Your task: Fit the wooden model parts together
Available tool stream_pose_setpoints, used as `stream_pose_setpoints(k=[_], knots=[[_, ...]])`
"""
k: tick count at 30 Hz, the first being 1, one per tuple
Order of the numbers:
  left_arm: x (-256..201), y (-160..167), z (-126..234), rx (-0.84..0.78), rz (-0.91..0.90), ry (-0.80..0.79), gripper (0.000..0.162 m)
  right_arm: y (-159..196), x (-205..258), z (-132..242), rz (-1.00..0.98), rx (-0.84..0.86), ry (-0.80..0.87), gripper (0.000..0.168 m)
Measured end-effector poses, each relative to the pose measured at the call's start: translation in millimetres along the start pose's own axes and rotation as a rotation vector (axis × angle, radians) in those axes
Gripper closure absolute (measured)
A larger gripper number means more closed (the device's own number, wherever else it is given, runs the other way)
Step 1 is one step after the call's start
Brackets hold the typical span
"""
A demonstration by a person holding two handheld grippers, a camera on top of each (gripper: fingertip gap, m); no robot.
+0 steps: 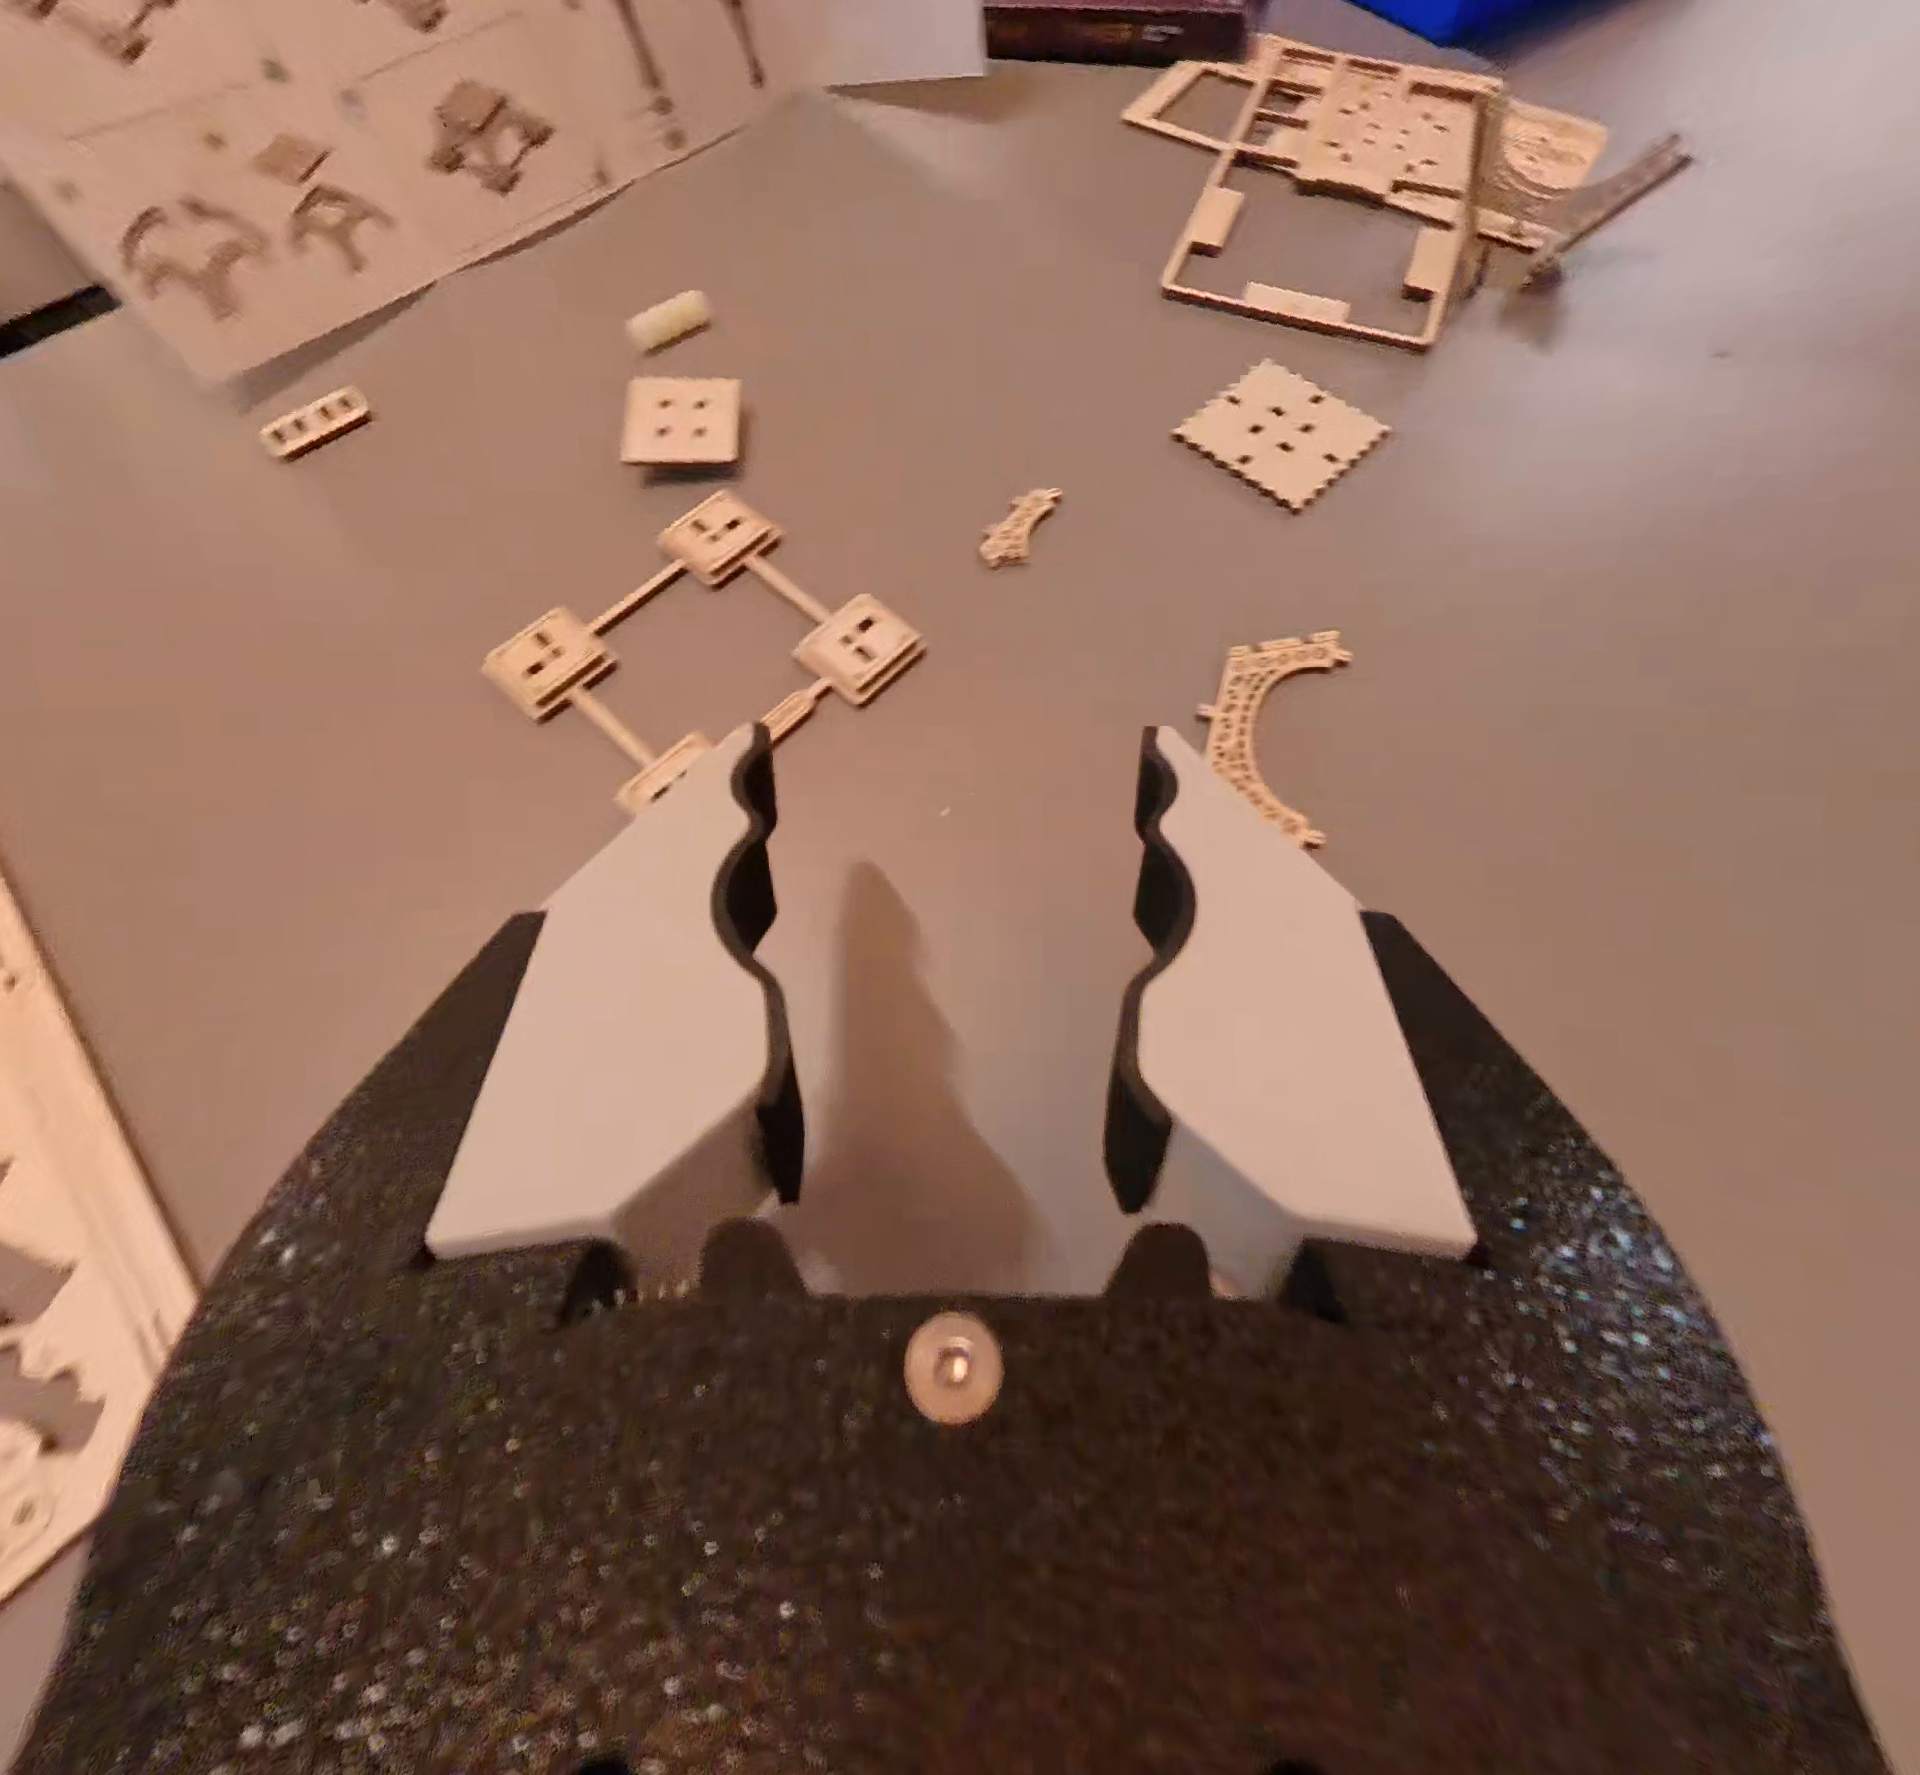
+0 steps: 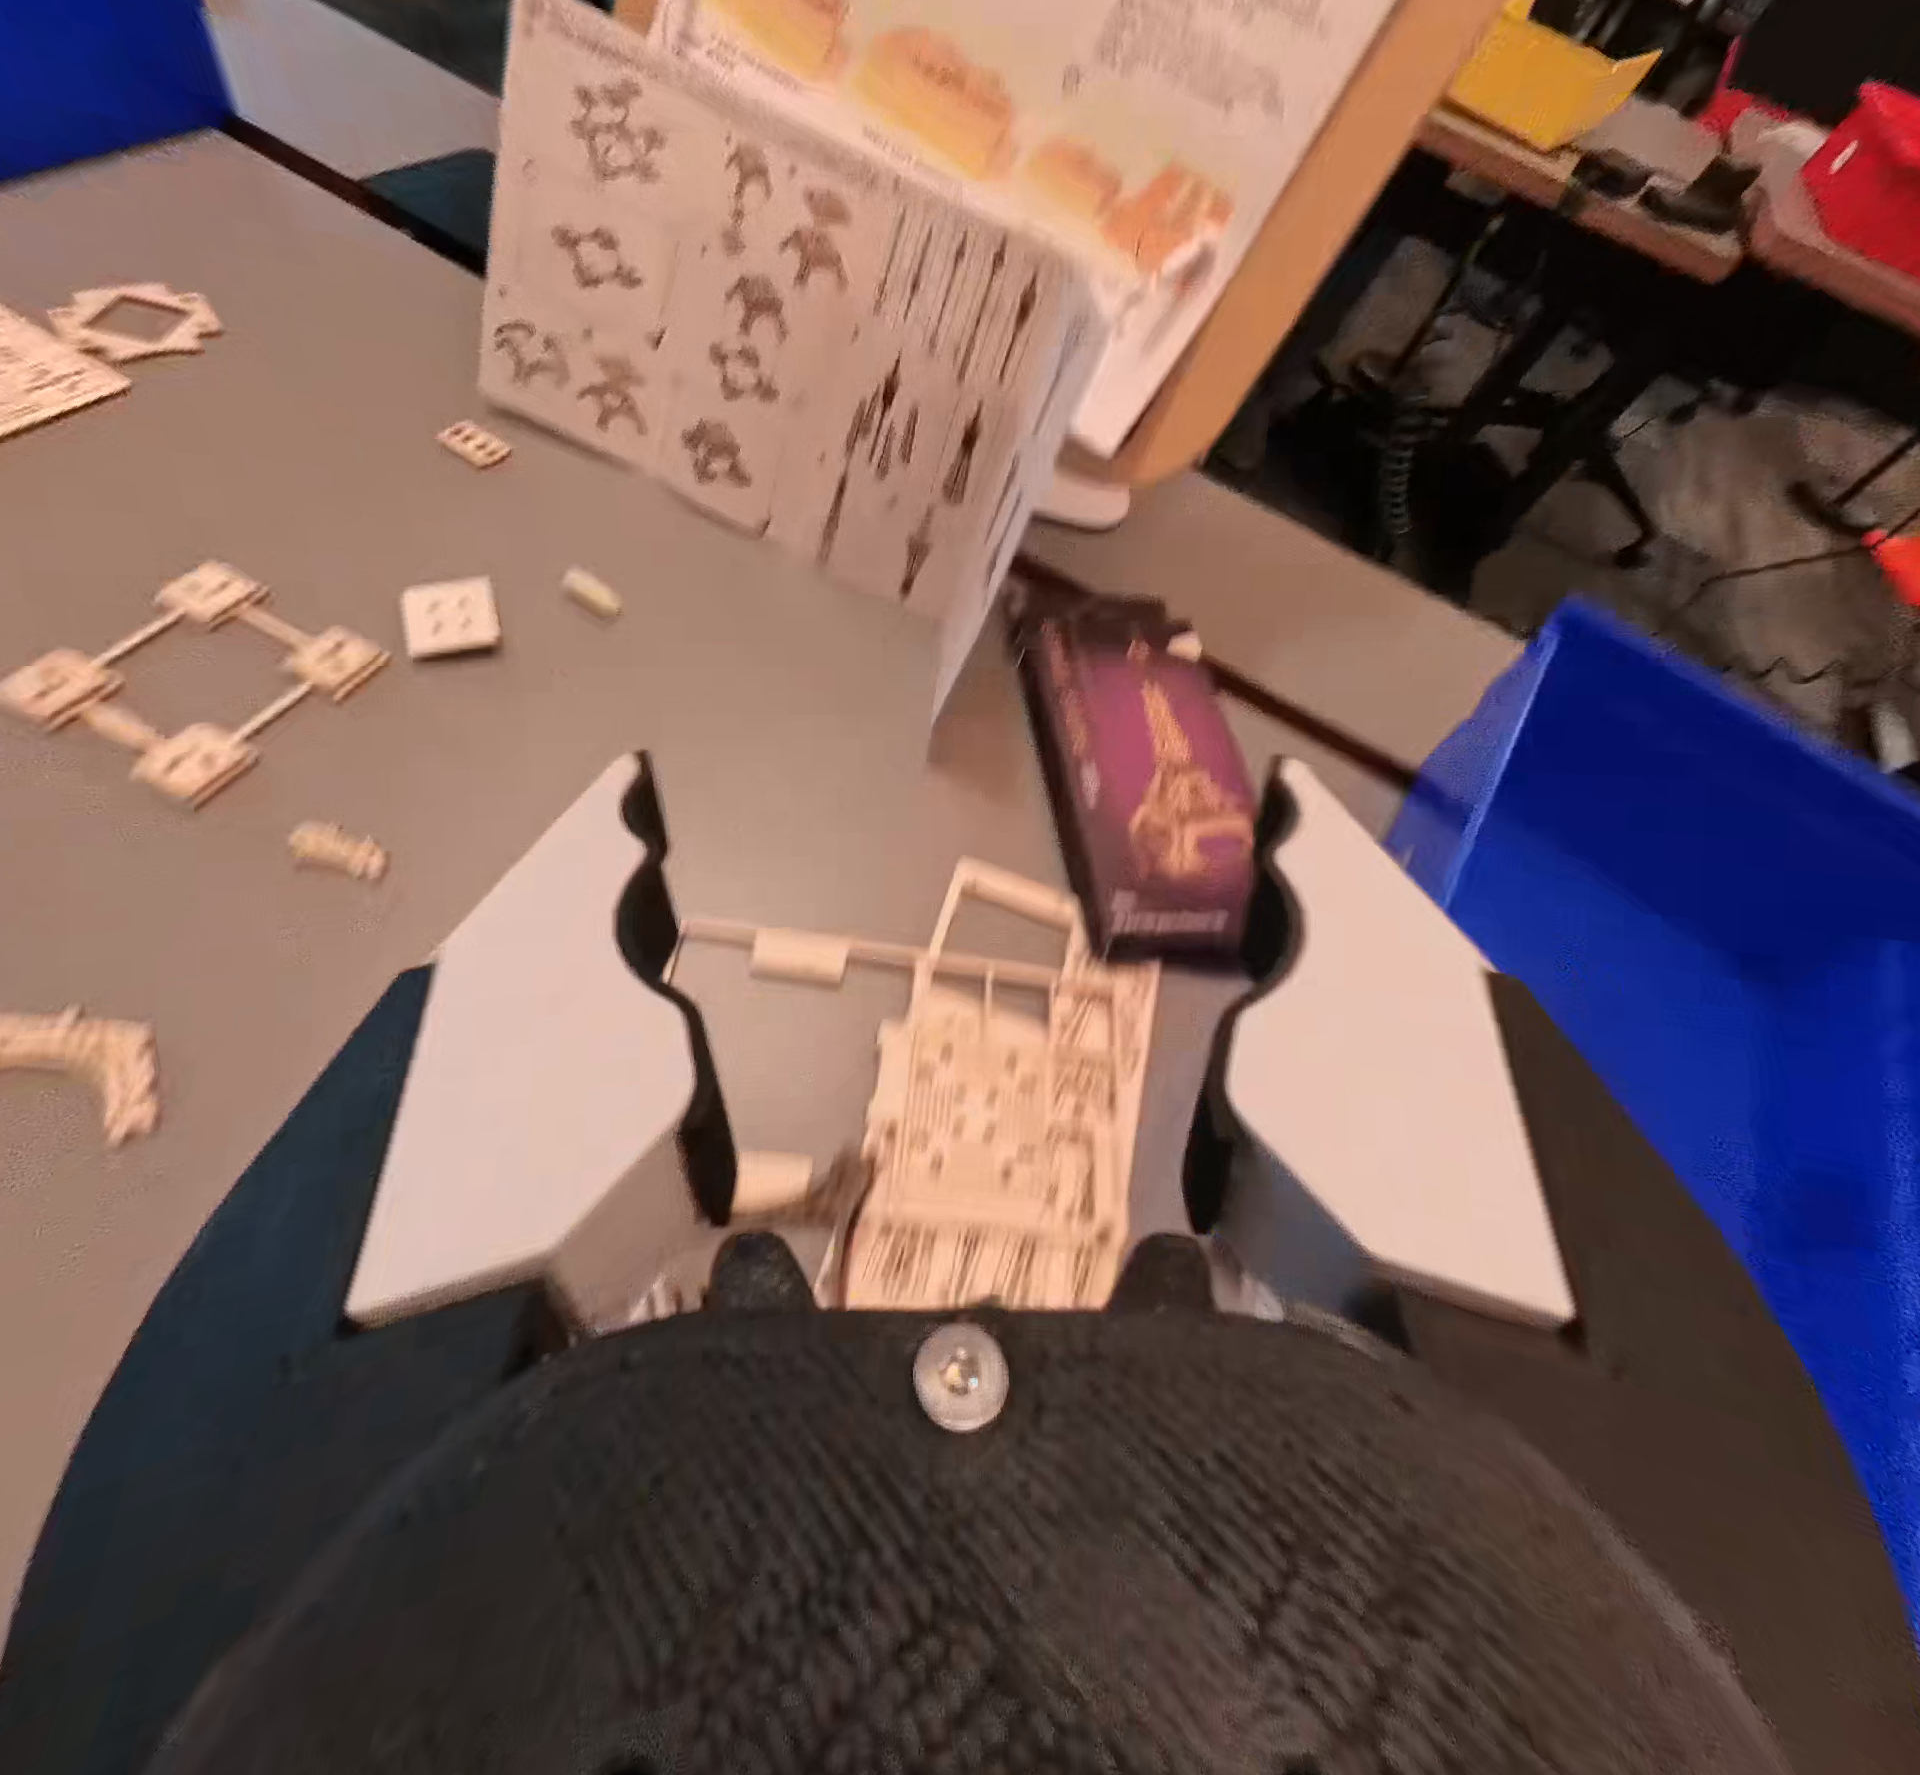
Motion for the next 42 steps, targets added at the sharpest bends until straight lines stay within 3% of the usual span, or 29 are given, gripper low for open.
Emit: stream_pose_setpoints(k=[3,5,9,13,17,20,23,26,27,33,42], knots=[[-21.7,-5.4,-17.2,0.030,-0.056,0.082,0.103,55.5,-7.4,54.9,-0.042,0.004,0.048,0.092],[-36.6,-12.8,-34.3,0.047,-0.107,0.129,0.103,83.8,-21.4,79.6,-0.070,0.016,0.138,0.099],[-80.9,-35.0,-82.4,0.060,-0.218,0.264,0.107,127.9,-30.8,82.8,-0.146,0.099,0.139,0.100],[-122.3,-46.1,-134.3,0.099,-0.313,0.363,0.112,154.8,-39.6,73.1,-0.162,0.180,0.138,0.116],[-130.5,-31.8,-171.5,0.232,-0.273,0.397,0.123,167.9,-52.2,72.4,-0.185,0.177,0.211,0.128],[-141.0,-24.7,-177.4,0.276,-0.266,0.487,0.122,164.5,-54.6,70.7,-0.155,0.157,0.220,0.127],[-144.3,-22.6,-185.5,0.295,-0.306,0.477,0.124,169.7,-52.0,66.3,-0.133,0.200,0.211,0.122],[-138.8,-23.7,-189.1,0.325,-0.311,0.439,0.139,177.4,-46.1,62.1,-0.088,0.265,0.186,0.117],[-137.1,-22.4,-188.4,0.340,-0.324,0.441,0.161,178.1,-45.2,61.6,-0.071,0.272,0.186,0.116],[-125.6,-23.3,-184.9,0.337,-0.333,0.400,0.162,173.8,-47.4,64.1,-0.124,0.231,0.175,0.122],[-111.6,-53.2,-191.1,0.298,-0.391,0.337,0.162,179.9,-60.6,74.3,-0.118,0.245,0.208,0.124]])
Point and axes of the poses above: each gripper's, where its closed fingertips meet, z back along the fingers, y out of its underside, x = y × z across the jaws, the point moved 2 cm from there along z, back along the fingers, and after that the axes turned 13 degrees about -x, right-handed, at the moved point
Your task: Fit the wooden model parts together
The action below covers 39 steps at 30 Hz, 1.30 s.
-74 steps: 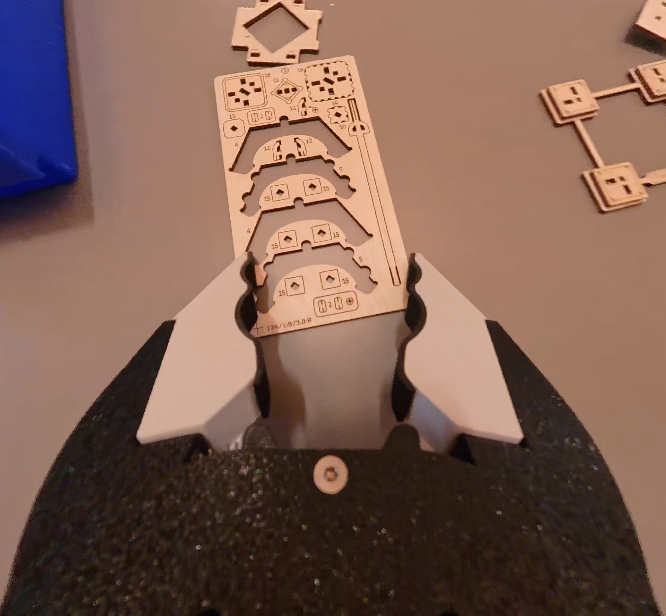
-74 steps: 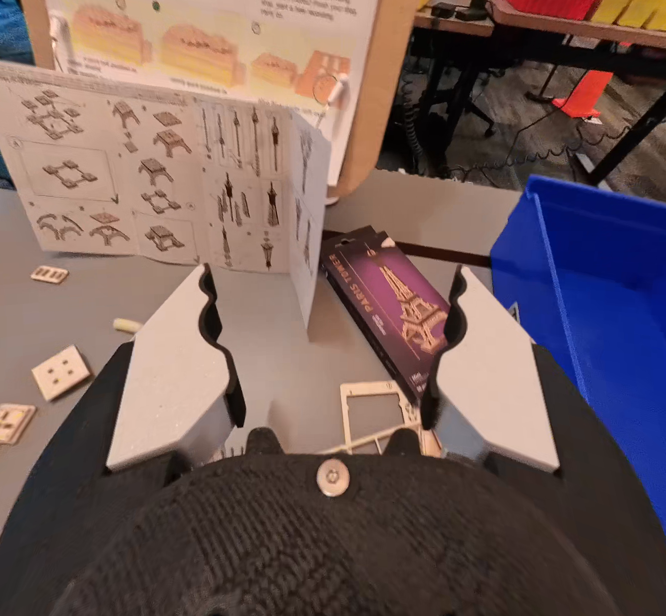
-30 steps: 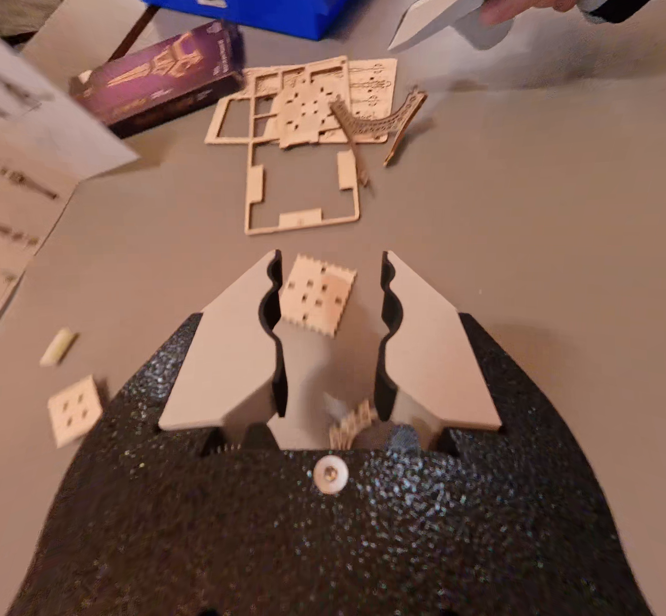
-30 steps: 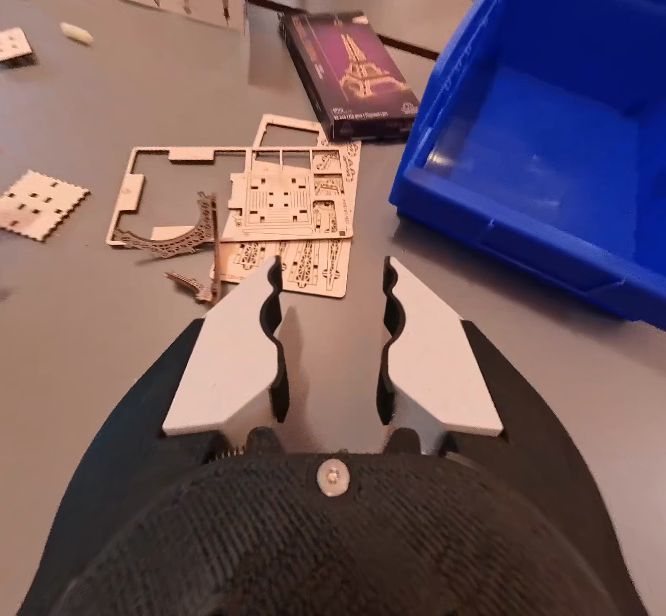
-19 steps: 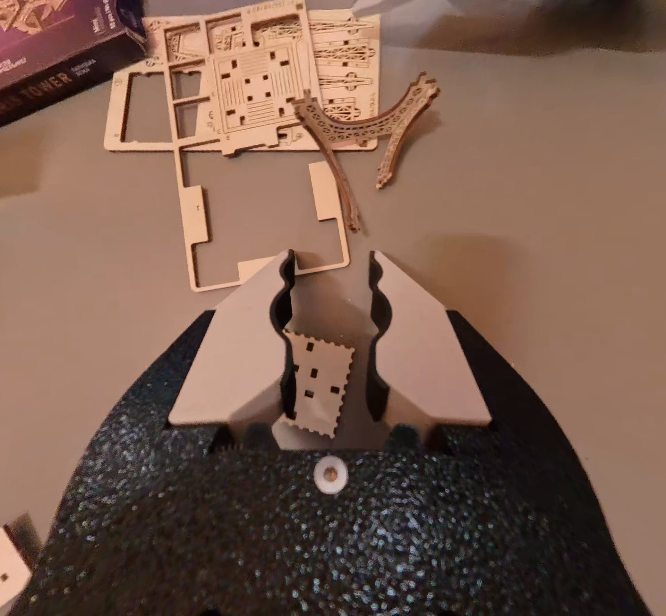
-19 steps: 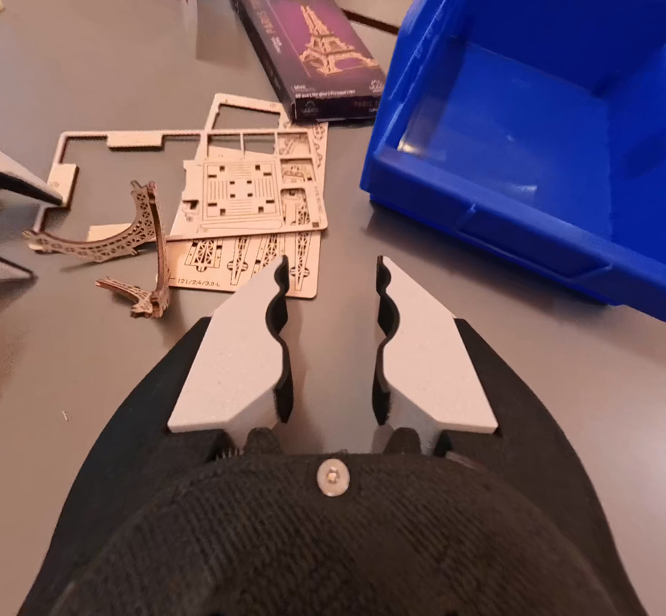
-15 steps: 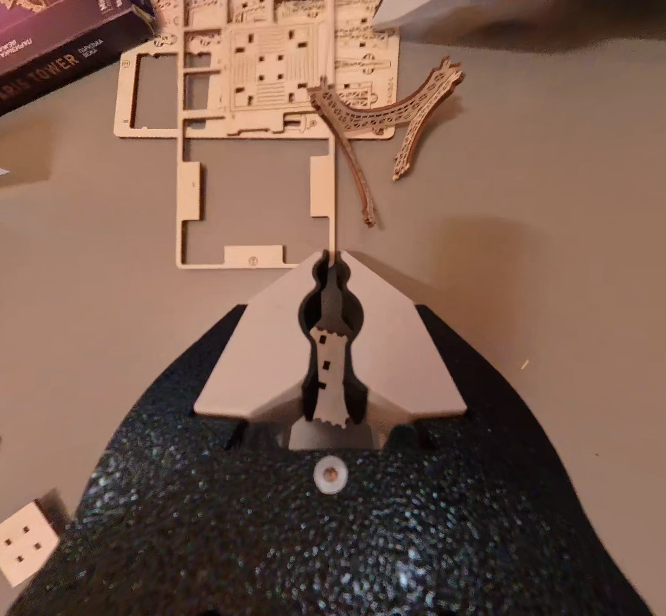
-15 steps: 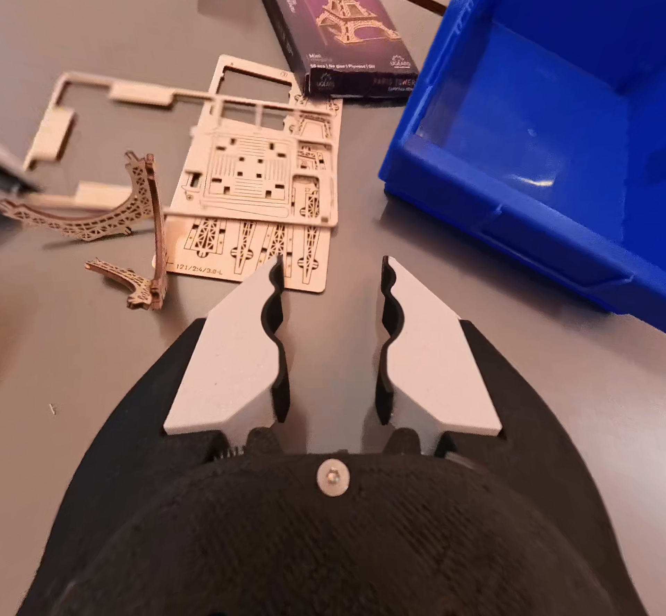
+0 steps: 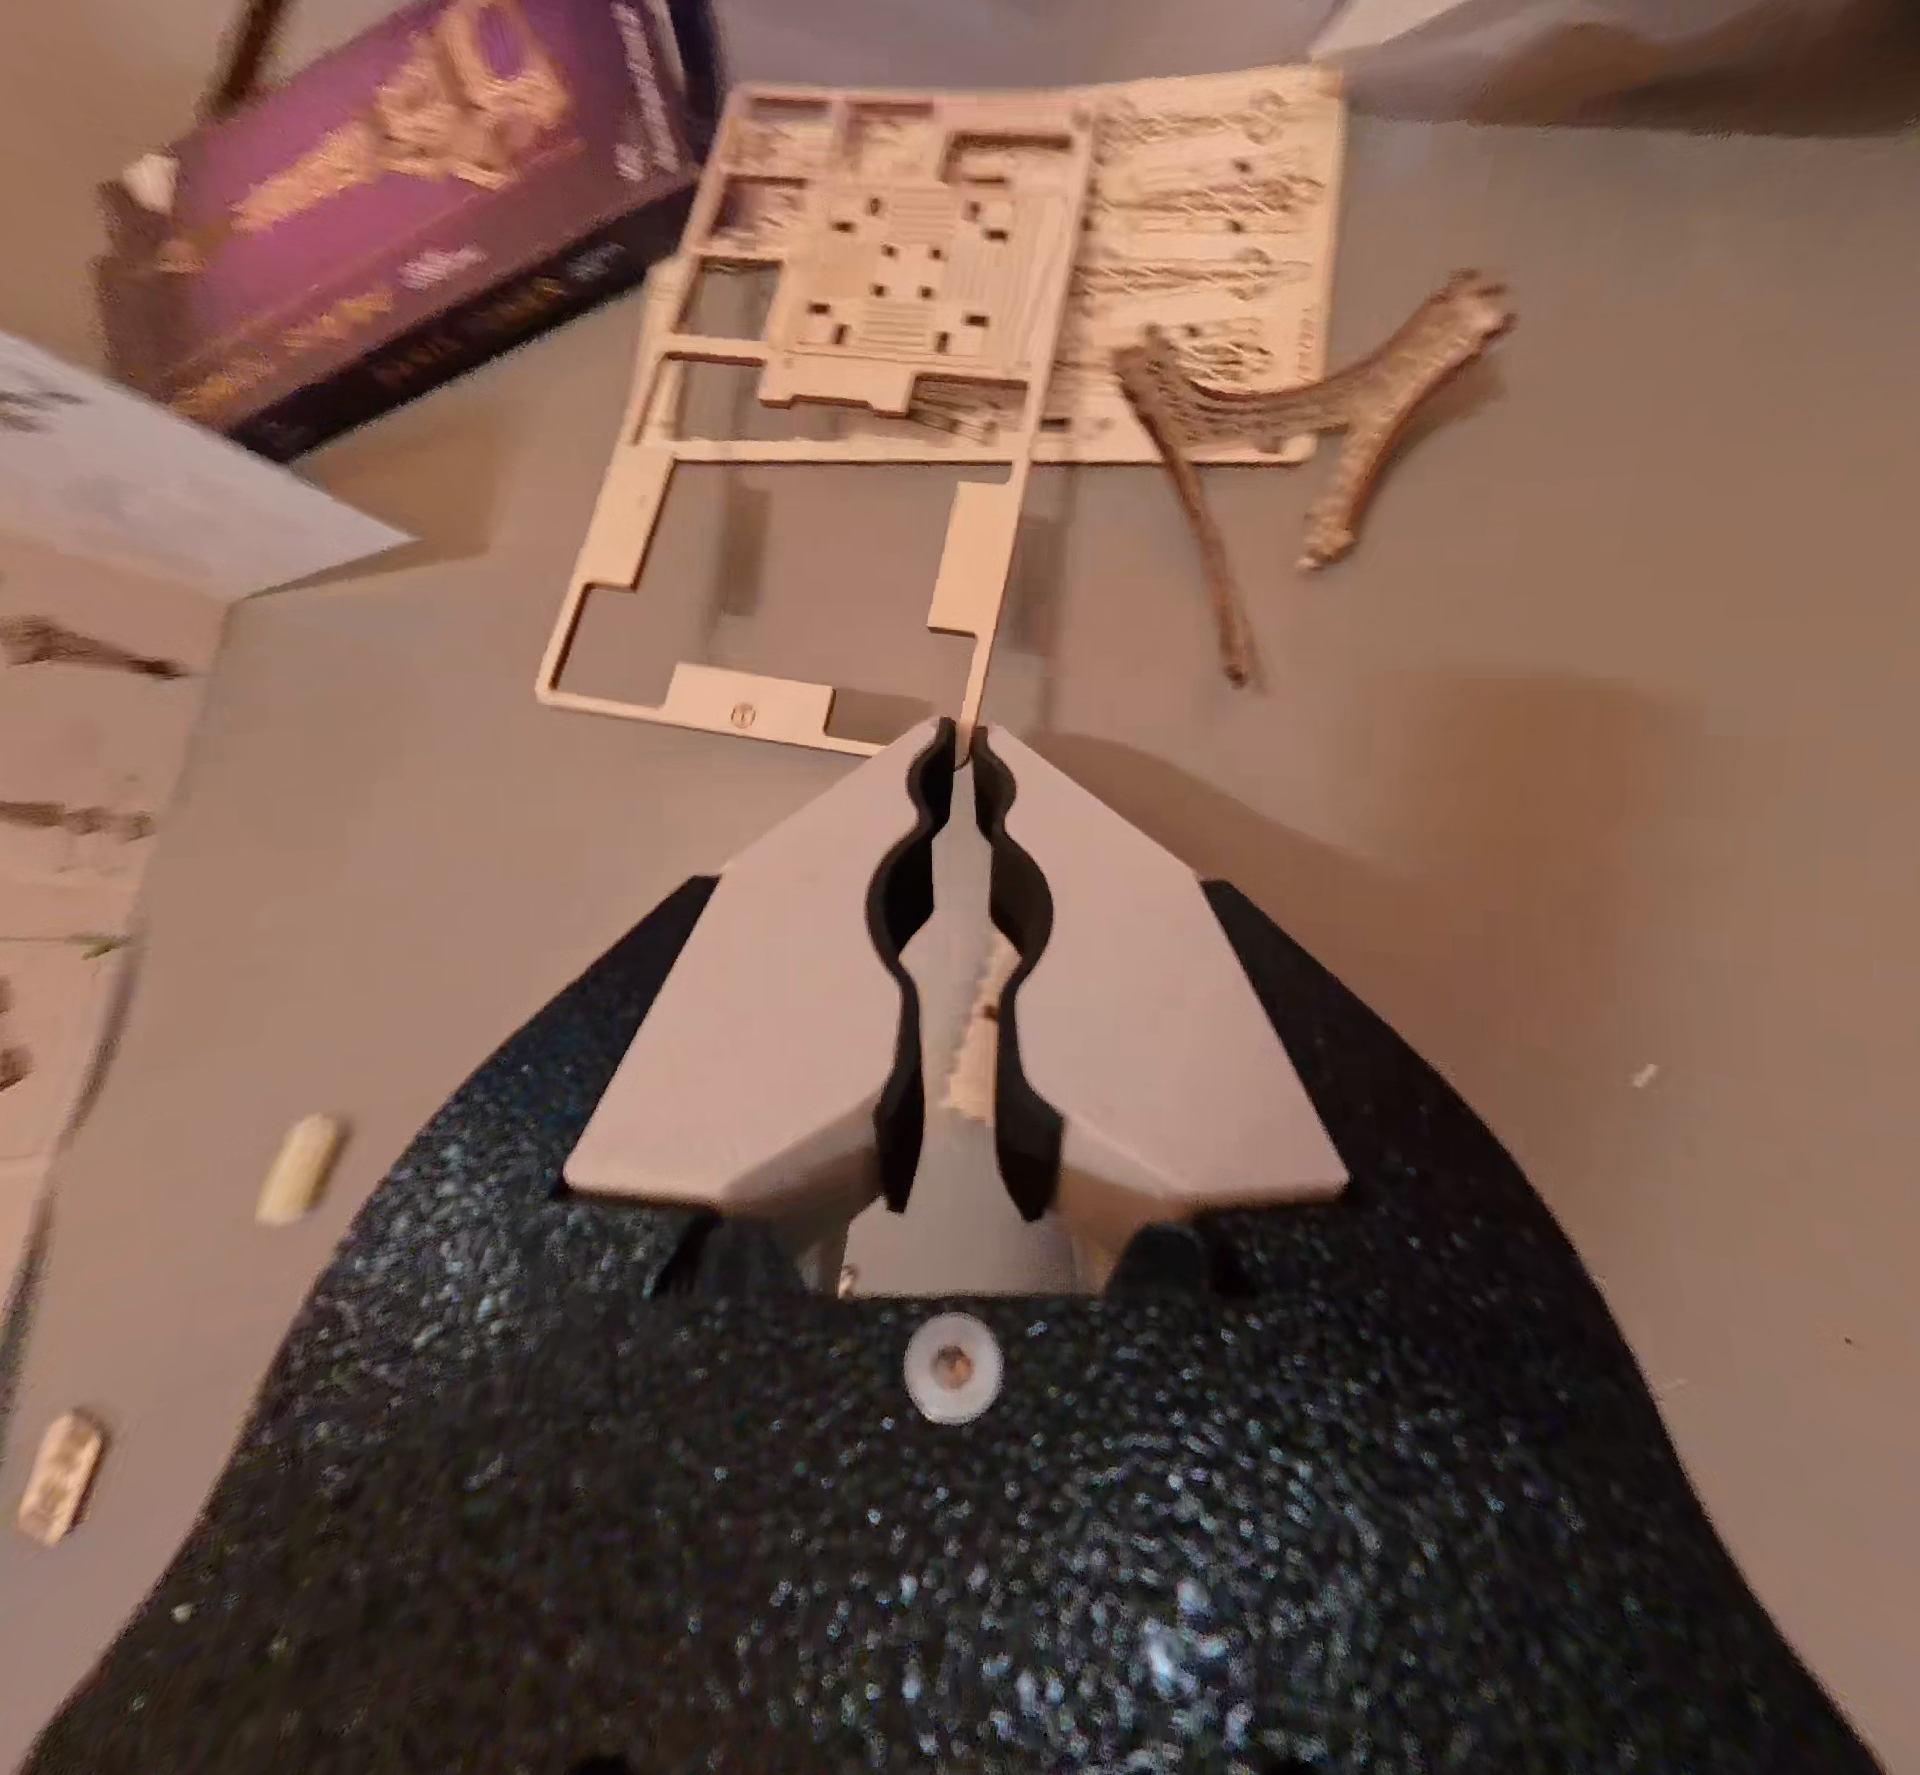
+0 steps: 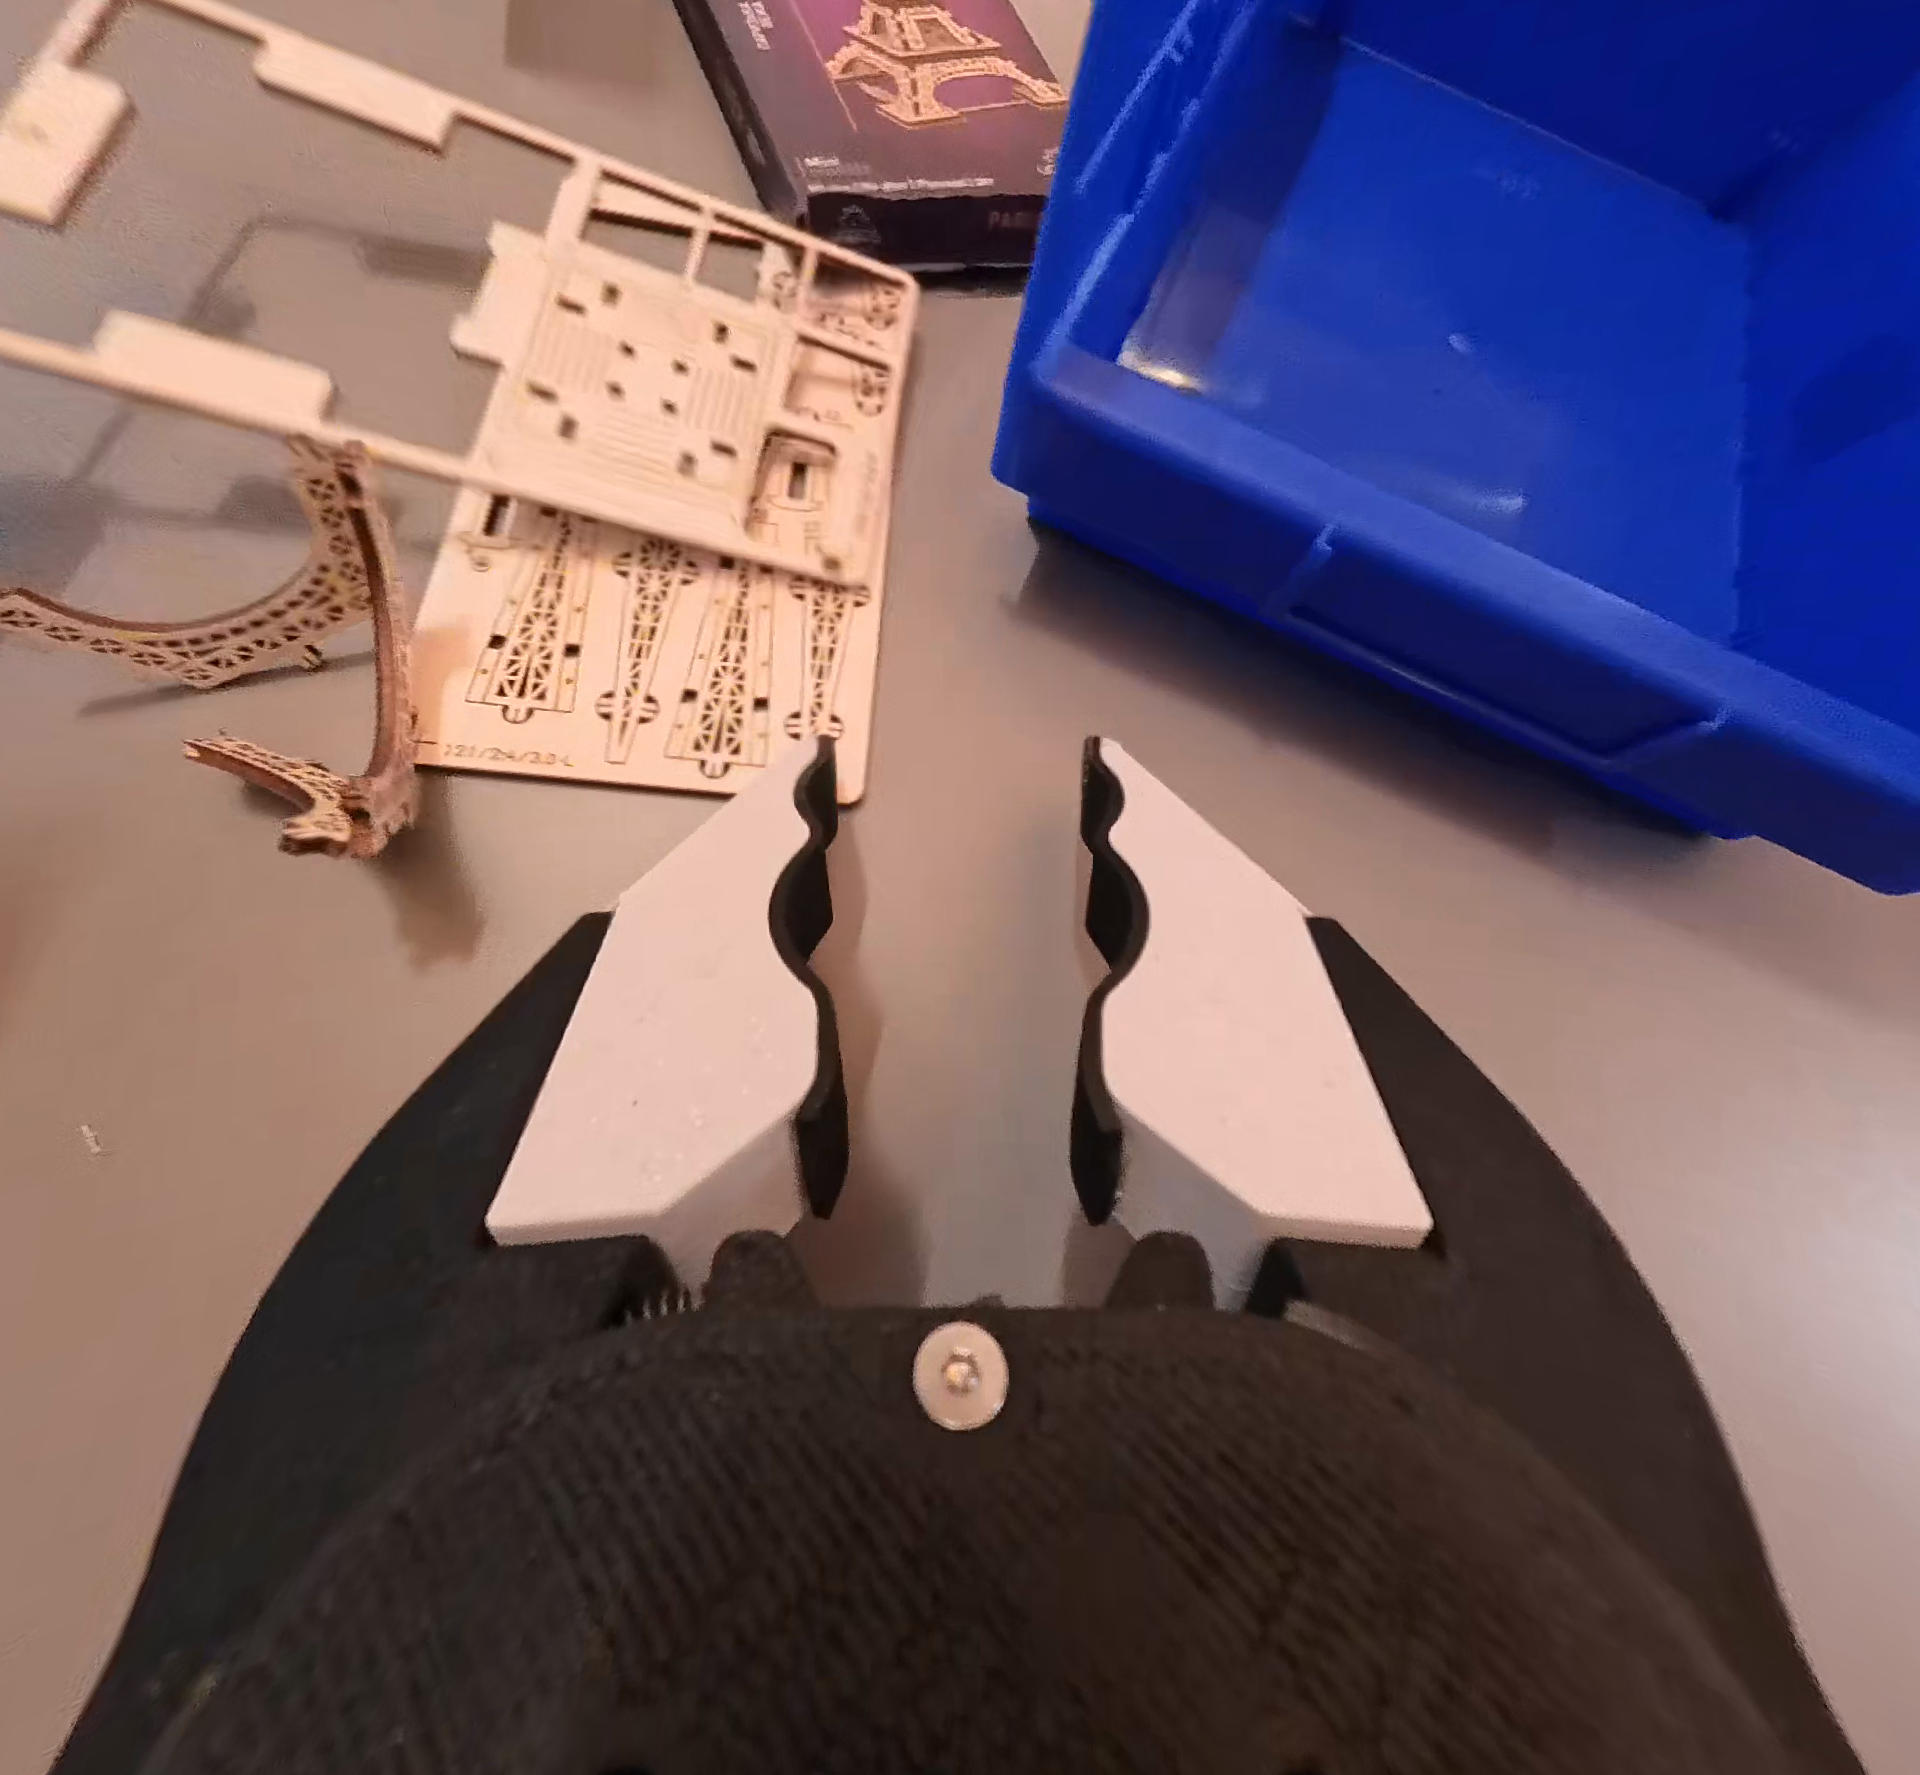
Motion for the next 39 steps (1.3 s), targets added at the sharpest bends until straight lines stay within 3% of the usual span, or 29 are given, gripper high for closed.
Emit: stream_pose_setpoints(k=[4,9,13,18,21,29,33,39], knots=[[30.2,-18.1,34.0,-0.131,0.068,-0.076,0.162,-4.2,-12.2,5.2,-0.022,-0.048,0.044,0.122],[49.5,-23.2,72.3,-0.267,0.225,-0.023,0.162,-8.3,-24.9,8.9,-0.061,-0.091,0.089,0.122],[48.5,-4.6,79.2,-0.224,0.191,0.005,0.162,-6.6,-22.3,7.2,-0.041,-0.074,0.081,0.120],[53.4,39.8,73.7,-0.060,0.078,-0.003,0.162,-4.7,-19.7,5.5,0.007,-0.054,0.089,0.116],[60.2,61.5,68.8,-0.007,0.103,-0.014,0.162,-4.9,-23.4,5.7,0.022,-0.057,0.112,0.114],[75.3,83.0,67.2,-0.040,0.118,-0.044,0.162,-31.7,-28.6,8.1,0.030,-0.204,0.114,0.090],[88.1,92.4,68.1,-0.024,0.108,-0.058,0.161,-76.9,-24.2,-12.1,0.009,-0.342,0.049,0.085],[113.1,98.1,72.8,-0.029,0.101,-0.140,0.160,-84.8,-32.7,-73.7,-0.005,-0.228,0.001,0.084]])
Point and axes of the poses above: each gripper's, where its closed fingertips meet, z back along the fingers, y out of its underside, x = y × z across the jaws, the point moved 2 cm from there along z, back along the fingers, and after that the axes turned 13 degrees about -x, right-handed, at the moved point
